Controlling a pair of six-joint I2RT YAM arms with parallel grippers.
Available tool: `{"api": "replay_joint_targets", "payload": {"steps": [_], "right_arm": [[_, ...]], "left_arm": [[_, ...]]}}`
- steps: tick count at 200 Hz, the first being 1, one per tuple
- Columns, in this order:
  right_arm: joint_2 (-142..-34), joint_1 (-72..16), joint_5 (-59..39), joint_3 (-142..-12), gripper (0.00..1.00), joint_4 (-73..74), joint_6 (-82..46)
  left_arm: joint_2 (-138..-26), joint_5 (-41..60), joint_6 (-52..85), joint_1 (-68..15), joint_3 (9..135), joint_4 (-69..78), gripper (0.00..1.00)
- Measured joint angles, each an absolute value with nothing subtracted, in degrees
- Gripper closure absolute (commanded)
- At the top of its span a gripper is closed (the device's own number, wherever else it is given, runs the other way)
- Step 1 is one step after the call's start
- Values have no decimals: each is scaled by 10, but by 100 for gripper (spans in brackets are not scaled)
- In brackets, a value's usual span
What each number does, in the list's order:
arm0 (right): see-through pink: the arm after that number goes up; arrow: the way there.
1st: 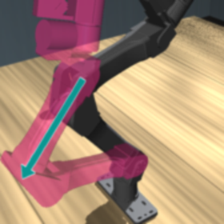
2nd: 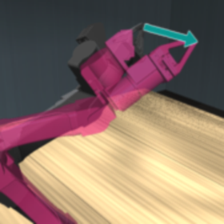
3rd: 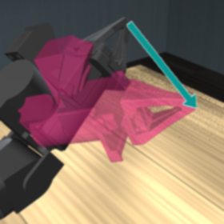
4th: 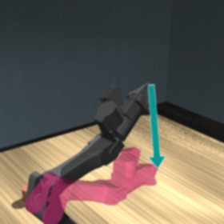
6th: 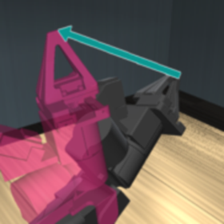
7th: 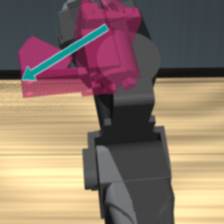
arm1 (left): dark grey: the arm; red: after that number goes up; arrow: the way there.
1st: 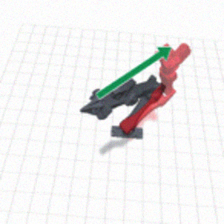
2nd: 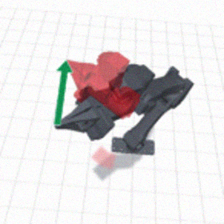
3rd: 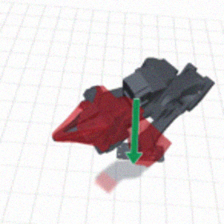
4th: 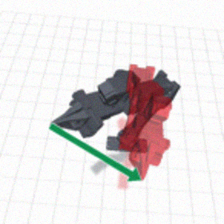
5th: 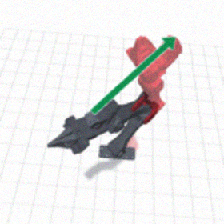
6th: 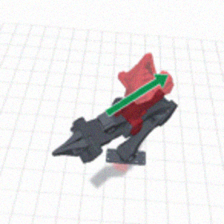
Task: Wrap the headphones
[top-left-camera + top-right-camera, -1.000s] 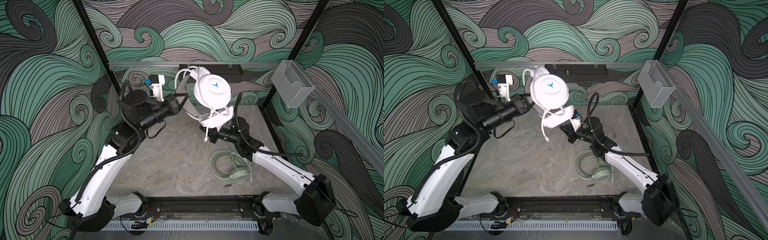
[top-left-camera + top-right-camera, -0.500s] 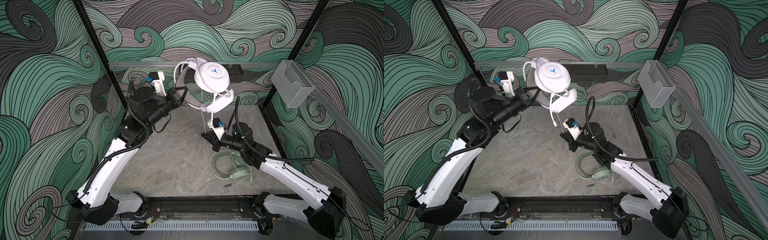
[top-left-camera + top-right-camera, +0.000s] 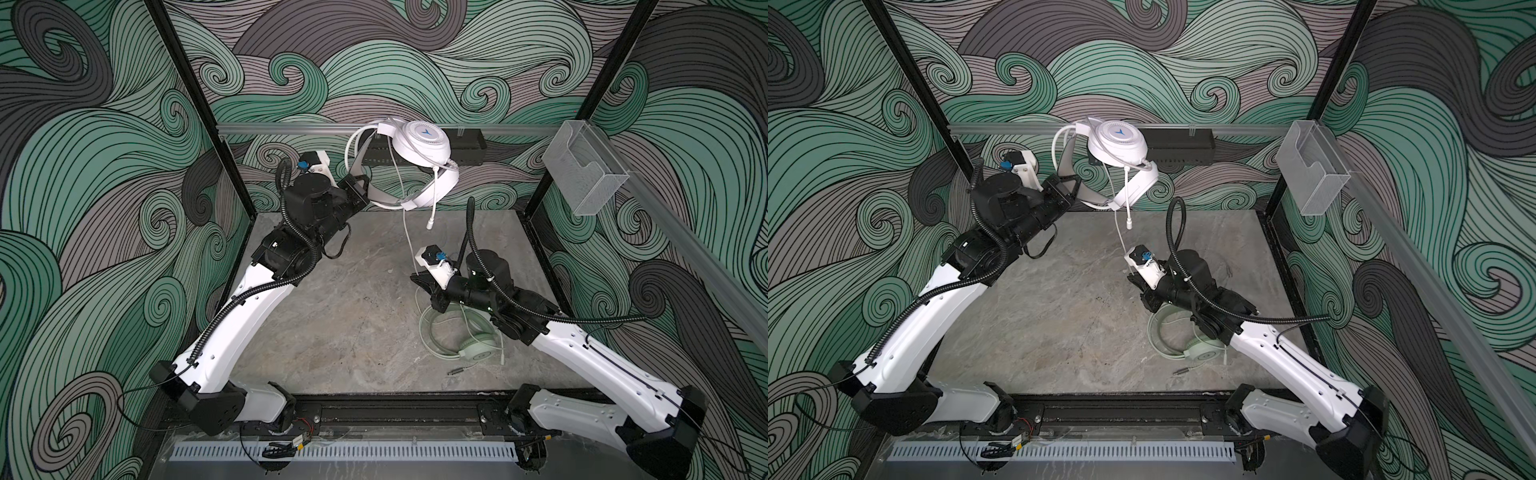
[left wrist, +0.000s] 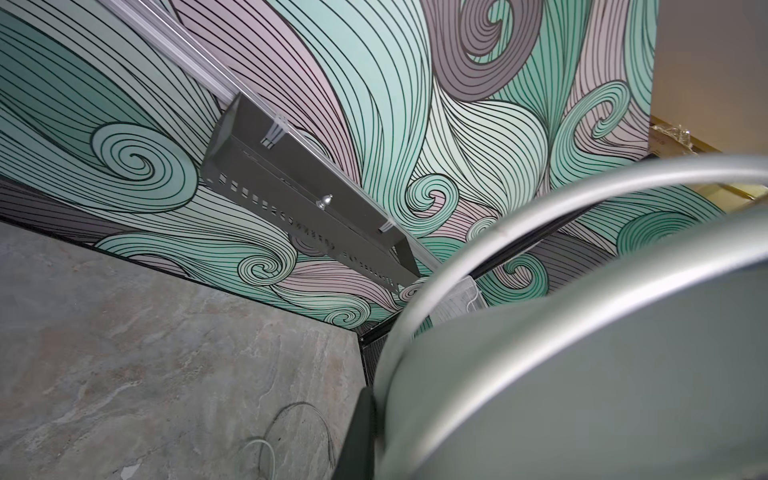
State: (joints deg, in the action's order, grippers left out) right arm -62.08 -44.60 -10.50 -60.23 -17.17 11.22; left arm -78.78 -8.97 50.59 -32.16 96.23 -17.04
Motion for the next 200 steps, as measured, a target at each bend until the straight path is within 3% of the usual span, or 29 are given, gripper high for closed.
{"api": "replay_joint_targets", "payload": {"steps": [141,200], "right_arm": [[-628,-536,-28,-671,100,-272,155],[-664,-554,9,-751,100,-333,165]], "left_arm": [[-878,-171,513,-299,936,-223,100],[-890,-214,402,-305,926,-239,100]]}}
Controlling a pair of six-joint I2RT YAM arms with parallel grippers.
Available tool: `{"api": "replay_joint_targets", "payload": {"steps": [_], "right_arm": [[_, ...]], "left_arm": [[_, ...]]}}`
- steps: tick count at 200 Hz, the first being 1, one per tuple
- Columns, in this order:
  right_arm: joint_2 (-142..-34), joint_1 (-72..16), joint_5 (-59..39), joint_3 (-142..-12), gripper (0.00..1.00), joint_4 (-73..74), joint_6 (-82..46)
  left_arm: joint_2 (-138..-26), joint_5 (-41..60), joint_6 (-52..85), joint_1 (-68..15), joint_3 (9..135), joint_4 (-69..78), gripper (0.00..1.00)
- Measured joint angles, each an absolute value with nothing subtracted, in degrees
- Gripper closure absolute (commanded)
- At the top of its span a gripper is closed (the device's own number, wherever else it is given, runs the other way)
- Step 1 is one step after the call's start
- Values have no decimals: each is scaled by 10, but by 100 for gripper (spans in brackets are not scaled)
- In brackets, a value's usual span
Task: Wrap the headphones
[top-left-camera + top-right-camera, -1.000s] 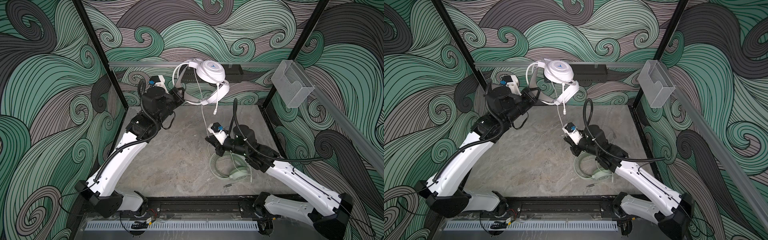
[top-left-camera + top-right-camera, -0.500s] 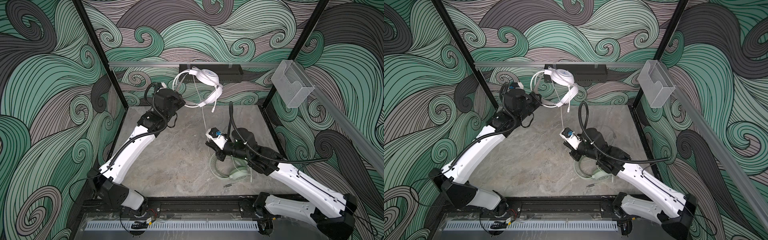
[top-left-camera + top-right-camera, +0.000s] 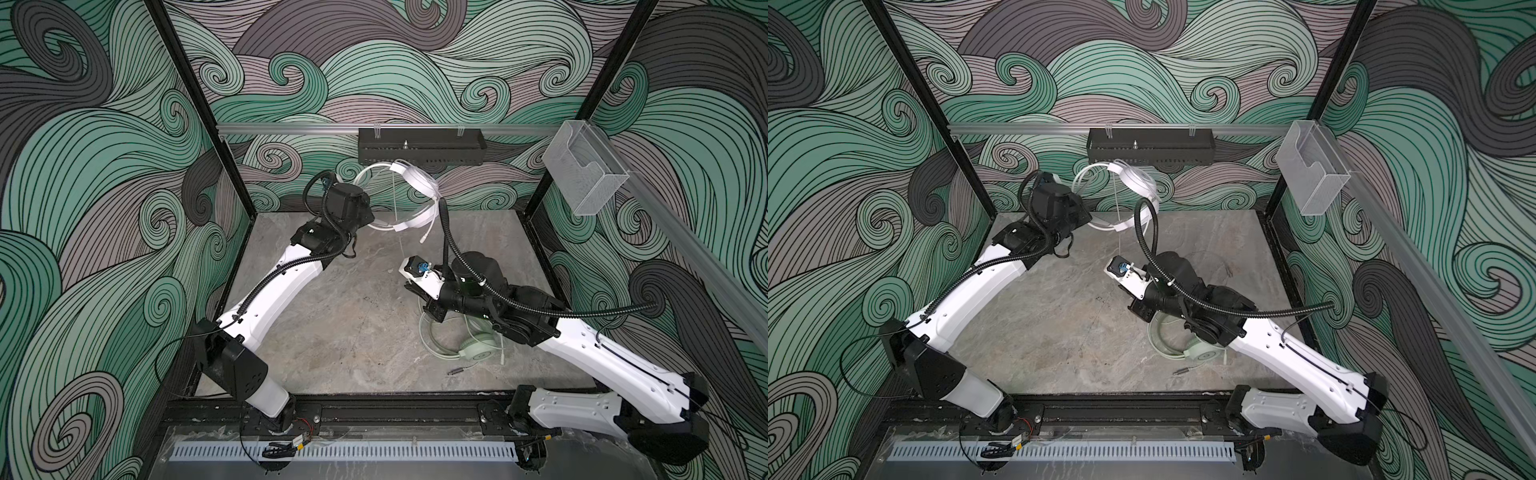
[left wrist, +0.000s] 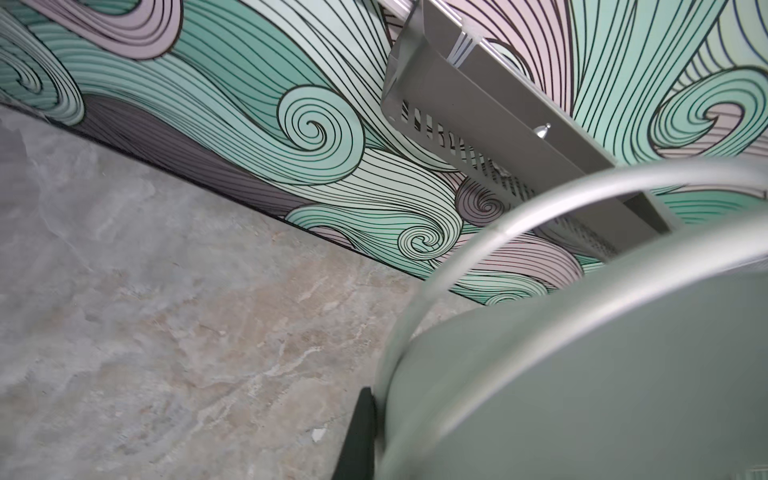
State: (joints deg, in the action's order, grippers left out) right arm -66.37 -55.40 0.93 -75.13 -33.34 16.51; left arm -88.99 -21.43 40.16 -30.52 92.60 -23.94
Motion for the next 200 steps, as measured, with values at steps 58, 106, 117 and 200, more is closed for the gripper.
{"api": "replay_joint_targets", "payload": {"steps": [58,106,117,200], "right_arm": [[-709,-554,25,-825,100,-391,169],[-751,-554,30,-886,100,-437,192],[-757,-554,32,-896,100,-440,199],[-768,-556,15,-912,100,-448,210]], "left_arm": [[-858,-292,235,-344,842,-243,100],[-836,-340,100,-383,817,-239,100],[-835,-343,77,-394,817,-240,100],[-835,-309,124,-418,819,-314,100]]}}
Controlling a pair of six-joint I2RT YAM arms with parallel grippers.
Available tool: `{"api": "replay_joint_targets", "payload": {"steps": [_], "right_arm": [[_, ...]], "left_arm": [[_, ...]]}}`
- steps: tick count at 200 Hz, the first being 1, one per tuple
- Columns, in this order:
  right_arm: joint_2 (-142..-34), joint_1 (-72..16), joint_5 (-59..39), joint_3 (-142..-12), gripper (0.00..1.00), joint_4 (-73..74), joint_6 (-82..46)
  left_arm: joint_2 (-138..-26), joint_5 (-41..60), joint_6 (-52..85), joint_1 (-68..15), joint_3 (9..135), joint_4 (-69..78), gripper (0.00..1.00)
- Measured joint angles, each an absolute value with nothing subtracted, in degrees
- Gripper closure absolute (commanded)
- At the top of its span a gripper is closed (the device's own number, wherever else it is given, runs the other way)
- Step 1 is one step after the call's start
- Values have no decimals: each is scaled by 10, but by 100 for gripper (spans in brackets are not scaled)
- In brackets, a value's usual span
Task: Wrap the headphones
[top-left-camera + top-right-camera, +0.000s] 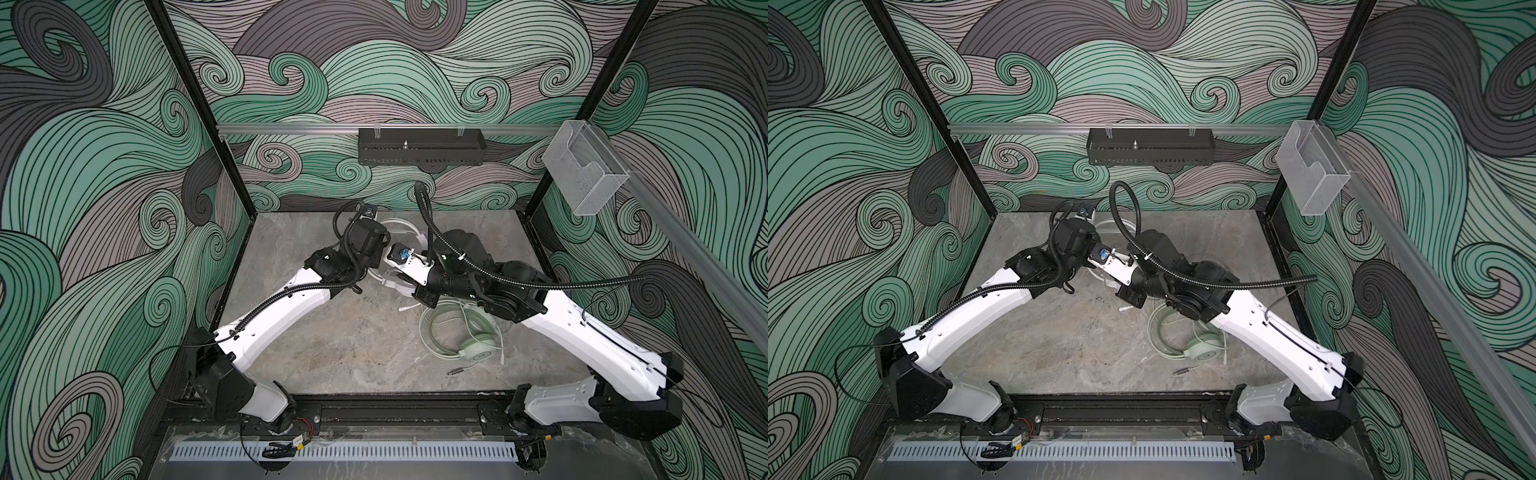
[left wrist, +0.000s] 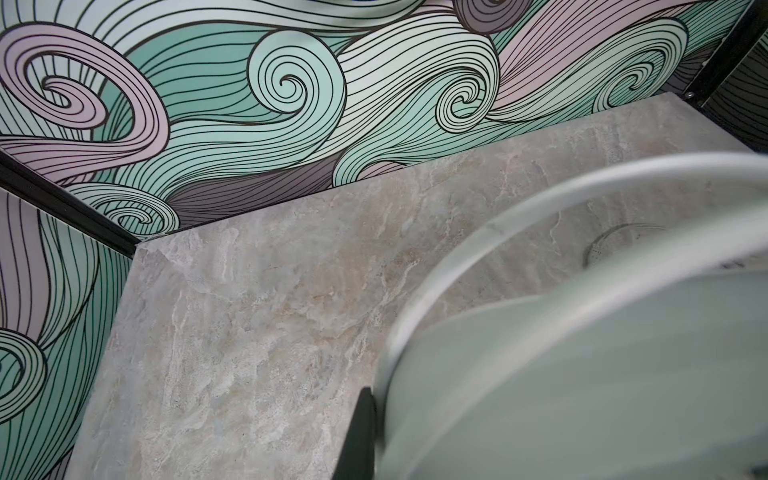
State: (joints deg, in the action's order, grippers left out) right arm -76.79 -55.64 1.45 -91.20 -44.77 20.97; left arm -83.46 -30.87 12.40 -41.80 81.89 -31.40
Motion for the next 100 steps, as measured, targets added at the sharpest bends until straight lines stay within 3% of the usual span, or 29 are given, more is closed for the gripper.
{"api": "replay_joint_targets", "payload": {"steps": [100], "right_arm": [[-747,-556,7,-898,100,-422,197]], "left_arm": [[-806,-267,100,-433,821,-334,100]]}}
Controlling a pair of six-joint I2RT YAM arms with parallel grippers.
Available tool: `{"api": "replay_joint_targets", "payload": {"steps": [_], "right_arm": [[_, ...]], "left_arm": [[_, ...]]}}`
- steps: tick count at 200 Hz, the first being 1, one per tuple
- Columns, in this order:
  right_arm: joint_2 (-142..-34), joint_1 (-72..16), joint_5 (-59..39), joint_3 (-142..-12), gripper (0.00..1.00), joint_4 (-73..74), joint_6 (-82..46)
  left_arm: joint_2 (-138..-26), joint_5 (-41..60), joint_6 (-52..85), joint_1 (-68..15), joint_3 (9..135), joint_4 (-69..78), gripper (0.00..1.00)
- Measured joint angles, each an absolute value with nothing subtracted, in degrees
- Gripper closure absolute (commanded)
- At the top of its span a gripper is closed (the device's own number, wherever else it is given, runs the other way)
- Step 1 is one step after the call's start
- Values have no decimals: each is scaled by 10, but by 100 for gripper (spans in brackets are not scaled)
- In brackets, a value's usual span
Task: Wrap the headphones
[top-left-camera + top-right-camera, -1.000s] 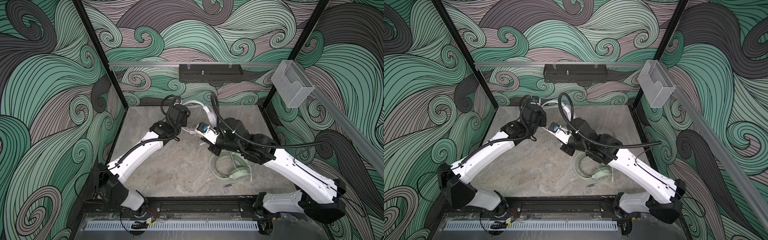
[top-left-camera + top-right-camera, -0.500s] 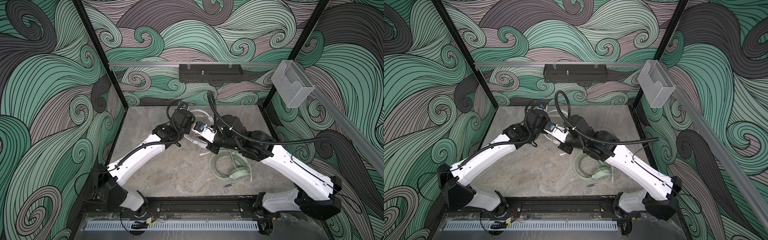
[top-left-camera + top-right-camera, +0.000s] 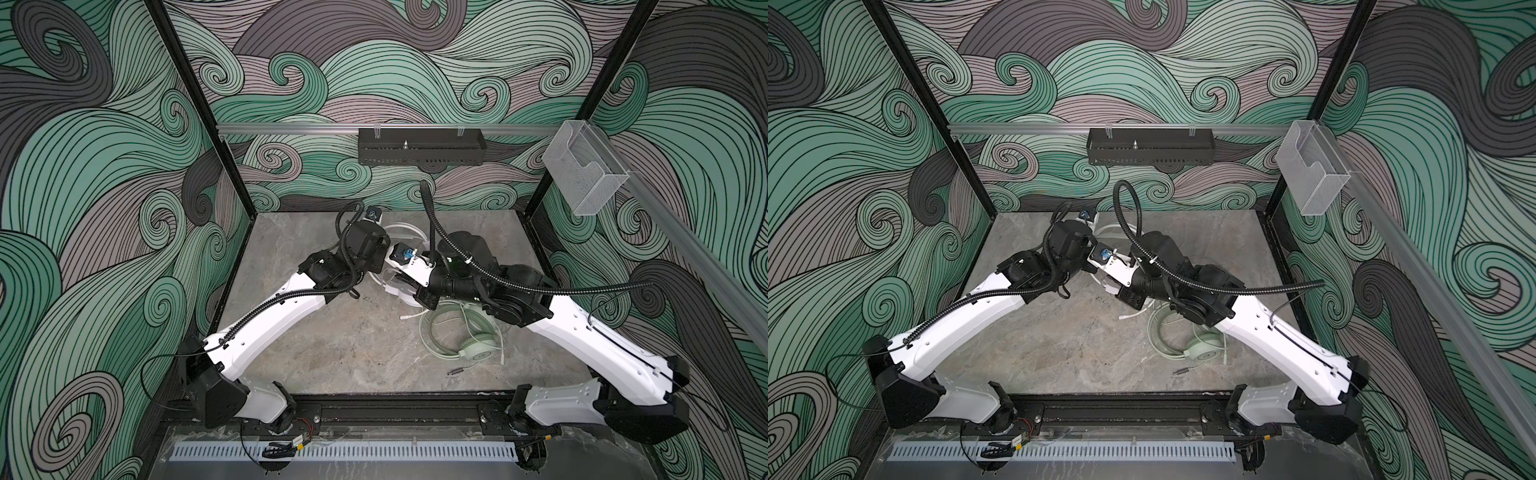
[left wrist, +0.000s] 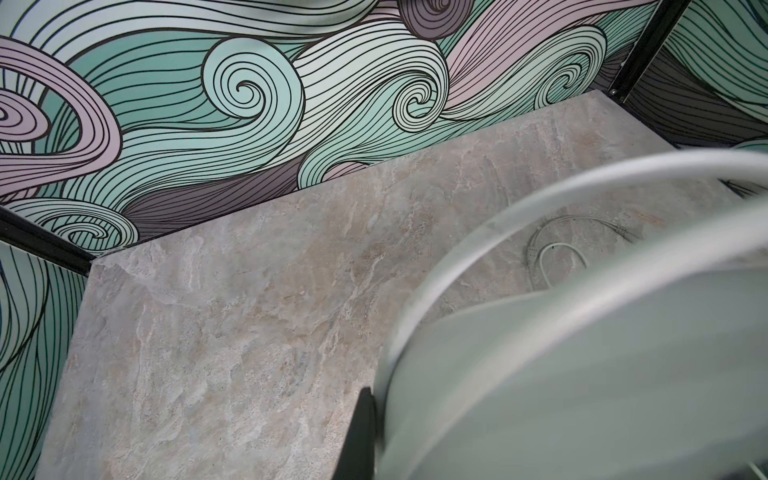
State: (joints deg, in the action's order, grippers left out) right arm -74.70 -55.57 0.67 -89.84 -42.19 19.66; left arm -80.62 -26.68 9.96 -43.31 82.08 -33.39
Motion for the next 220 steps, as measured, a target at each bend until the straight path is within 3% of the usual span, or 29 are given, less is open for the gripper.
{"api": "replay_joint_targets", "payload": {"steps": [117,220], "right_arm": [[-740,-547,84,-905,100,-447,249],[-737,-512,130,-905,100,-439,315]], "left_arm": [[-781,-356,-92,-444,837,-394,100],[-721,-208,-93,-444,837,-433,100]]}}
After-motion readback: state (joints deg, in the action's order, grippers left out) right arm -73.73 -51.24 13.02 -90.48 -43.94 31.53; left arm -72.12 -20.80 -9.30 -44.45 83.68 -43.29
